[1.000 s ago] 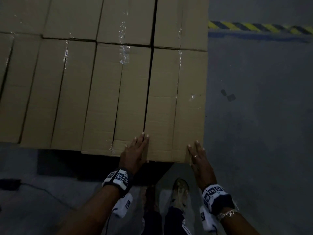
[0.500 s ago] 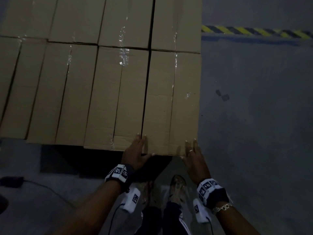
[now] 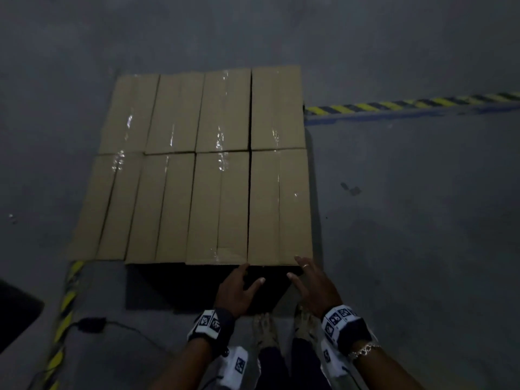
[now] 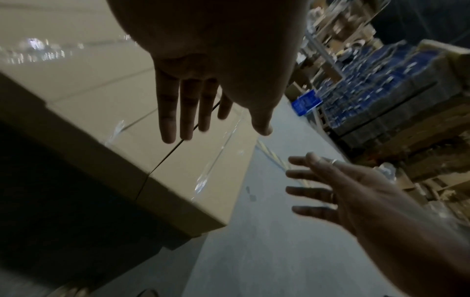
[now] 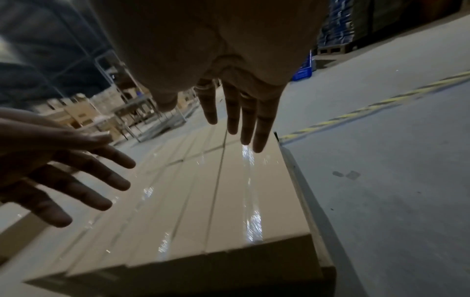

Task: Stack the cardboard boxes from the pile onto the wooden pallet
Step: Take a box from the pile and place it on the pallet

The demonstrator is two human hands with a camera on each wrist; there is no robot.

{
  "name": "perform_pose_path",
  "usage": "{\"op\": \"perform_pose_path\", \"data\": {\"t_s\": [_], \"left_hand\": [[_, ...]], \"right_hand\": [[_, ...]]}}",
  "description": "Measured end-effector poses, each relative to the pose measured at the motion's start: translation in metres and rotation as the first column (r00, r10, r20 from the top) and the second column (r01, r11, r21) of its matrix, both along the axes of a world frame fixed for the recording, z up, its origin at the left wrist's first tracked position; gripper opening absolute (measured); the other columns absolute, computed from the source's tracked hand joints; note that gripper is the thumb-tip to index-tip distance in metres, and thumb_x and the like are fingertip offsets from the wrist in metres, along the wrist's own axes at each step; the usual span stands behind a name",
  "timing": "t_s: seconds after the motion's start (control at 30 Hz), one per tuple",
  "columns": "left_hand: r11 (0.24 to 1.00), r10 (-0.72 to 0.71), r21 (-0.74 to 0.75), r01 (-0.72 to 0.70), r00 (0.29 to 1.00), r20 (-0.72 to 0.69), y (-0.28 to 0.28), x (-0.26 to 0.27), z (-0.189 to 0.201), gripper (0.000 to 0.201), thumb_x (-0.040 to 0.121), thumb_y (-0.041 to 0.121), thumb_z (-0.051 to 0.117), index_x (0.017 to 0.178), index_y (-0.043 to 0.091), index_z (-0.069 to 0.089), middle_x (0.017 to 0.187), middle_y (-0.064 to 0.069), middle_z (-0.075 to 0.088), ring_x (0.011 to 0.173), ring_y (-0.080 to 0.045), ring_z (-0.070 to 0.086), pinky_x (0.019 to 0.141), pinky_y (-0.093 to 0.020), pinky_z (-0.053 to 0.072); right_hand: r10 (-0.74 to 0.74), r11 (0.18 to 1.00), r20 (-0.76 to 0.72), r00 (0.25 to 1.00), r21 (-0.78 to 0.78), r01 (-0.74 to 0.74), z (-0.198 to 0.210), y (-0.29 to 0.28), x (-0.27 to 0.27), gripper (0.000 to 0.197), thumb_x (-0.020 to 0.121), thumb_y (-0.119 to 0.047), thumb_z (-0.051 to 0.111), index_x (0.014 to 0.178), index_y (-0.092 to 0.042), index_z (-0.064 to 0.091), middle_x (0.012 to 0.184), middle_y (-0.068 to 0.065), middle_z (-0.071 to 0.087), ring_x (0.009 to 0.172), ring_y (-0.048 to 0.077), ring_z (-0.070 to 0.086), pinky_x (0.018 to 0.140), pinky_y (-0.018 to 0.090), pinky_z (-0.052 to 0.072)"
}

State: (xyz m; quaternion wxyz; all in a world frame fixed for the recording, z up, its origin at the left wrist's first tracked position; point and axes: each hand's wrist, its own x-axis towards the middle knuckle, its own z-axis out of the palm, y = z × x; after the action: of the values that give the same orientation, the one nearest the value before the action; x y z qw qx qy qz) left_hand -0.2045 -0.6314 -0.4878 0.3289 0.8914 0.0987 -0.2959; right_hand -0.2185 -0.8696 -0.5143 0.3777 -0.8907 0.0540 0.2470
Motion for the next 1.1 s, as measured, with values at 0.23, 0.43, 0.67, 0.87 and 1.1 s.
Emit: {"op": "perform_pose_path", "data": {"t_s": [0.23,0.43,0.67,0.87,1.1], "left_hand": [[0.985,-0.151,-0.059,0.160,0.981,0.125,-0.021,0.005,0.112,0.035,0.088,0.054,0.069,0.107,0.024,0.070,0.097,0.007,0.074,0.086,-0.006,0.068,0.074,-0.025,0.054],[0.942,-0.256,-0.165,0.291,0.945,0.205,-0.044,0.009,0.147,0.013,0.088,0.046,0.073,0.086,0.034,0.071,0.089,0.010,0.075,0.078,-0.008,0.072,0.072,-0.039,0.061],[0.782,-0.497,-0.297,0.548,0.836,0.235,-0.093,0.000,0.168,0.019,0.083,0.056,0.072,0.086,0.037,0.073,0.086,0.013,0.075,0.073,-0.012,0.074,0.068,-0.047,0.062],[0.475,-0.730,-0.346,0.809,0.582,0.358,-0.150,-0.038,0.187,0.034,0.086,0.056,0.070,0.094,0.024,0.076,0.091,0.010,0.075,0.074,-0.007,0.072,0.069,-0.033,0.059],[0.103,-0.861,-0.350,0.931,0.259,0.437,-0.209,-0.130,0.204,0.047,0.082,0.068,0.066,0.094,0.023,0.076,0.090,0.010,0.074,0.075,-0.002,0.070,0.067,-0.034,0.060]], "right_hand": [[-0.067,0.995,0.129,0.989,0.081,0.057,0.101,-0.018,-0.027,0.043,0.100,-0.046,0.056,0.132,-0.017,0.062,0.132,0.000,0.062,0.122,0.017,0.057,0.091,0.014,0.034],[-0.232,0.970,0.104,0.967,0.093,0.223,0.142,-0.058,-0.070,0.051,0.091,-0.065,0.055,0.109,-0.020,0.072,0.103,0.000,0.073,0.089,0.013,0.065,0.076,0.027,0.049],[-0.567,0.822,0.130,0.813,0.032,0.568,0.181,-0.089,-0.158,0.031,0.095,-0.044,0.065,0.103,-0.017,0.076,0.100,0.000,0.075,0.087,0.013,0.068,0.079,0.035,0.056],[-0.846,0.518,0.184,0.501,0.057,0.853,0.214,-0.071,-0.250,0.027,0.096,-0.038,0.066,0.105,-0.015,0.076,0.102,0.002,0.075,0.092,0.017,0.068,0.083,0.036,0.057],[-0.958,0.152,0.263,0.116,0.118,0.981,0.242,-0.033,-0.372,0.021,0.094,-0.038,0.068,0.103,-0.020,0.076,0.098,-0.004,0.074,0.091,0.011,0.068,0.083,0.038,0.058]]}}
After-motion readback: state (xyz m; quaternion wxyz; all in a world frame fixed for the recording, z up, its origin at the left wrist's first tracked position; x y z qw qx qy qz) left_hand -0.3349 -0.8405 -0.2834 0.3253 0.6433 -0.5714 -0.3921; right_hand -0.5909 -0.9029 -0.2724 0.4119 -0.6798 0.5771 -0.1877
